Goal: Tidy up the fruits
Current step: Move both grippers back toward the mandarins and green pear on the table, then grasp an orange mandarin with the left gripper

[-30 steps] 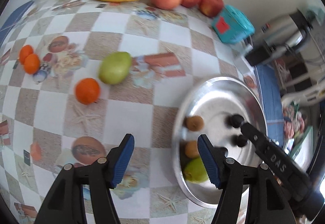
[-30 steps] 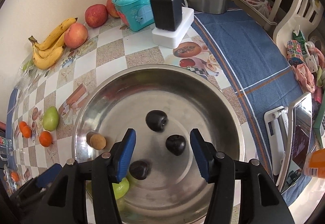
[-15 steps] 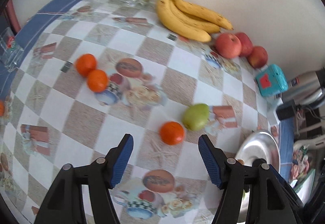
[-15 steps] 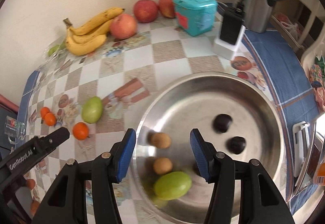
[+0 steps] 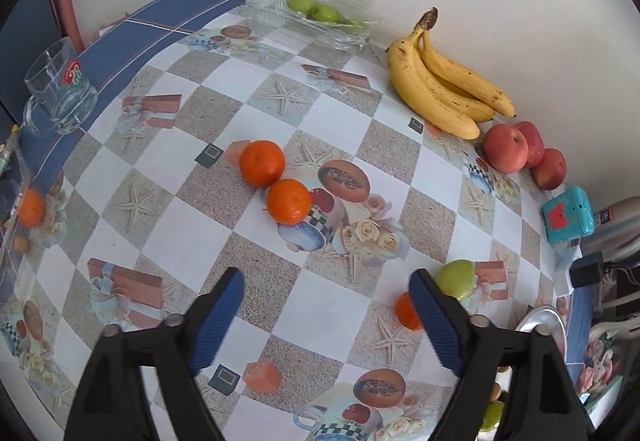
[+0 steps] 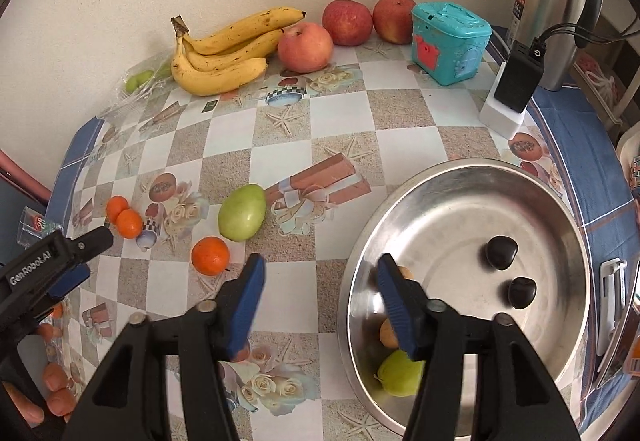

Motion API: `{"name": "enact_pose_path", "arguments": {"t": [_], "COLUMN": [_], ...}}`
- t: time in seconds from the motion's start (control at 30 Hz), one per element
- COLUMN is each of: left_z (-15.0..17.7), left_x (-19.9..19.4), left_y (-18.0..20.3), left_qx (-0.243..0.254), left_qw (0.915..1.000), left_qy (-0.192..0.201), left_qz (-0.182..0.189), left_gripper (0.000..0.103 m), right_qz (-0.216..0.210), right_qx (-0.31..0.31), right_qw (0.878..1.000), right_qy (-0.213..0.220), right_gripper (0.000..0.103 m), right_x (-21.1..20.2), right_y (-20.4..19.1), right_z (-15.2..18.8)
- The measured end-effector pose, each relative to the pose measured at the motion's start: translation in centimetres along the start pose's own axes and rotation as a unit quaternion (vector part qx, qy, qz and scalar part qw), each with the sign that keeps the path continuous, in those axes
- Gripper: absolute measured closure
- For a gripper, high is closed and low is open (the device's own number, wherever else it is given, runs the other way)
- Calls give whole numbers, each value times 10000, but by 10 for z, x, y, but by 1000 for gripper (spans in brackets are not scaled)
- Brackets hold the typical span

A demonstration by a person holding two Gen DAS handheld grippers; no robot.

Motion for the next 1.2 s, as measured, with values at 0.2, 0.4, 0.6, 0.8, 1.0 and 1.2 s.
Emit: {"name": "enact_pose_path", "arguments": {"t": [0.2,0.4,0.6,0.8,1.0,1.2], "left_z": [2,5,11,21,31,40], "left_x": [5,11,18,31,44,54], "left_y": [-4,-1,13,28,41,55], "left_qx": [-24,23,249,424,653,908], "left_qw": [9999,9999,9997,9982,9967,9935], "left_qy": [6,-28,14,-175,-336,-473], "left_qz": [-127,-120,61,375,354,506], "left_gripper": [0,0,0,0,2,19], "right_qz": [123,213,285,191,190,213], "right_qx": [-69,-66,-38,-20,59,180], "right_qw": [9999,9997,9995,9997,9994,9991], "right_qy": [-12,95,92,-135,-287,-320], "right_gripper": [15,4,4,4,4,4], "right_x": [7,8,12,23,28,28], "right_y": [1,5,9,9,14,20], "right_z": [3,3,4,10,13,12]}}
Point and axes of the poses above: each gripper's, at about its wrist camera, not at the fingertips, and x roughly the way its jaws point, y to its right, z to its underside, the point moved 3 cm from there along x, roughly the way its jaws point, and after that the axes turned 5 degrees about y, right-handed, at the moved point
